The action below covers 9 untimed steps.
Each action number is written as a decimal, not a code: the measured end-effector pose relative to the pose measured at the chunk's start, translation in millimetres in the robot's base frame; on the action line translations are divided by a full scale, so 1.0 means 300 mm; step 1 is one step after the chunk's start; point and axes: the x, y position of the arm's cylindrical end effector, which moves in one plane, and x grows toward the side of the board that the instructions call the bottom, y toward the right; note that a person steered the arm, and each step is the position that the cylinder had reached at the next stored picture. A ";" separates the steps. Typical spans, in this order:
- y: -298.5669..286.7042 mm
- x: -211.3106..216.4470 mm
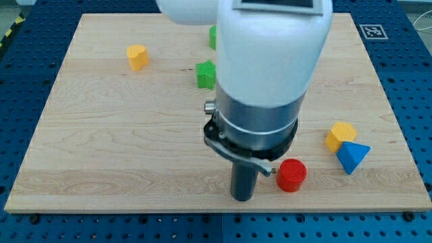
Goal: Move the red circle to the blue triangle
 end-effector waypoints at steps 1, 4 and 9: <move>0.084 0.012; 0.346 -0.007; 0.086 -0.103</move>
